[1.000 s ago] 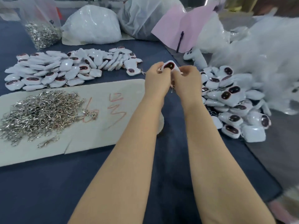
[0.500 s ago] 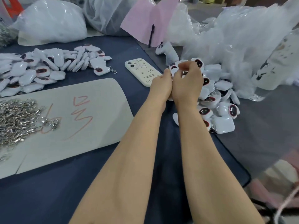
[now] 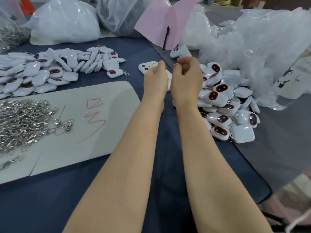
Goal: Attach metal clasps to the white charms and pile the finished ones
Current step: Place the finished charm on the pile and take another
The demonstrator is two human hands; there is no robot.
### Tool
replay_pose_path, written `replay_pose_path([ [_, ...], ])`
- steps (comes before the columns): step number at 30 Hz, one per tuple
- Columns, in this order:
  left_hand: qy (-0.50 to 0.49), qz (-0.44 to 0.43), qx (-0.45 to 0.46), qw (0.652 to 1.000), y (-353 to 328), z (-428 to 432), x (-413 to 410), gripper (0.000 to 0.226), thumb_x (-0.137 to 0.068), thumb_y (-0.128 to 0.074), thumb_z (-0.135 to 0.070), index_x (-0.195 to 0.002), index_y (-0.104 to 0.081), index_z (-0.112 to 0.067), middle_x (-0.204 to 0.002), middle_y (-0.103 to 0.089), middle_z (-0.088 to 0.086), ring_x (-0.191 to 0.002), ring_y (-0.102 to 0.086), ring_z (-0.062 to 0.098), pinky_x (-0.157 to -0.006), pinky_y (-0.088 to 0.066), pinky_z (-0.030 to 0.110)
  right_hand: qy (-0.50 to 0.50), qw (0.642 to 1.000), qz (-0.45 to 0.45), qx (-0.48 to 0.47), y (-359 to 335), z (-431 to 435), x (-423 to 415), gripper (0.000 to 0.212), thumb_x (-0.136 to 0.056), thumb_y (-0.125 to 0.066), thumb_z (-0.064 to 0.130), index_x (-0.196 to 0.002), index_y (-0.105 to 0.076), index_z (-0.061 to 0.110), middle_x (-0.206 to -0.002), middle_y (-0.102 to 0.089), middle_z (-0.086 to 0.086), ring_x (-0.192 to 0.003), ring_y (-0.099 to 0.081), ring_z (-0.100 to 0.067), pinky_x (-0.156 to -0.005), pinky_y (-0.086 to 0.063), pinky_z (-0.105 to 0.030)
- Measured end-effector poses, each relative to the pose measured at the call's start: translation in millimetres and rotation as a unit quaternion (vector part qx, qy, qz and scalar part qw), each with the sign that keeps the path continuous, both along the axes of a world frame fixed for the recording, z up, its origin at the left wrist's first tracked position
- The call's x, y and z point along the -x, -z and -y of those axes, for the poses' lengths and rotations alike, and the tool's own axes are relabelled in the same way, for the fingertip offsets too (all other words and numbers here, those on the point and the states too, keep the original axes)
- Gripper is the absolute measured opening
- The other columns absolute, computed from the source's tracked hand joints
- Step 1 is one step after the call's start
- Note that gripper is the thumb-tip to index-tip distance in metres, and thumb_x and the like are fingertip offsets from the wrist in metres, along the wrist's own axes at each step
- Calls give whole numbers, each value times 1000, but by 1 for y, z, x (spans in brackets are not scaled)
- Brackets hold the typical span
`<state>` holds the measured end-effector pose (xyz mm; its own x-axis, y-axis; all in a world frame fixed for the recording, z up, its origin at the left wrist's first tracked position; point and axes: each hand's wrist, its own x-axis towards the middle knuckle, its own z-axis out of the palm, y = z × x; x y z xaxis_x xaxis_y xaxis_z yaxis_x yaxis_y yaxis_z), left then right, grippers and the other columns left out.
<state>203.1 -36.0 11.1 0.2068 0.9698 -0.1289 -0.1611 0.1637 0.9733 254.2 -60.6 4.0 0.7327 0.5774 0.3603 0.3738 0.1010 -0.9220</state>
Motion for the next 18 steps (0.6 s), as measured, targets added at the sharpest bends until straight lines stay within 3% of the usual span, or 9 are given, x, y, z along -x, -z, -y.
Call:
replay_pose_path([
  [2,-42,-5,-14,999,-2,-9,20,21,-93,-45,-16,-73,-53,-13,-69,-53,-2,-61,-49,12,-54,-39,20,-23,1000,-5,-12,-4,-12,17,18,-90,-49,9,-106,-58,12,-88,-59,10,-85,-56,-8,-76,-42,-14],
  [5,-97,-25,-31,995,-8,-26,58,10,-86,-42,-6,-78,-44,-11,-71,-37,7,-67,-33,19,-55,-26,27,-70,997,-8,-19,-8,-33,49,16,-90,-50,9,-105,-55,13,-82,-53,17,-80,-54,-3,-69,-39,-7],
  [9,-194,-39,-33,980,-4,-52,112,27,-90,-41,-7,-65,-40,-16,-62,-39,-2,-58,-37,13,-55,-32,25,-142,990,1,6,-7,-61,93,19,-92,-49,11,-109,-57,13,-90,-53,16,-88,-53,-4,-71,-39,-5],
  [12,-224,-53,-26,973,2,-67,147,25,-94,-42,-11,-70,-43,-17,-68,-42,-4,-72,-43,17,-73,-36,27,-203,977,31,60,0,-81,123,24,-93,-48,11,-113,-60,14,-105,-60,6,-97,-54,-8,-78,-38,-12],
  [16,-287,-44,-5,957,4,-84,178,15,-90,-43,-7,-76,-47,-12,-65,-41,-1,-60,-37,14,-54,-32,25,-267,953,84,120,15,-104,159,29,-92,-45,8,-116,-60,12,-115,-64,-3,-108,-55,-17,-84,-36,-19],
  [18,-309,-28,-12,950,6,-91,187,14,-89,-45,-7,-77,-52,-8,-69,-47,5,-61,-42,18,-57,-35,28,-283,942,104,145,21,-114,173,32,-91,-45,8,-120,-58,12,-119,-62,-5,-112,-54,-21,-90,-38,-25],
])
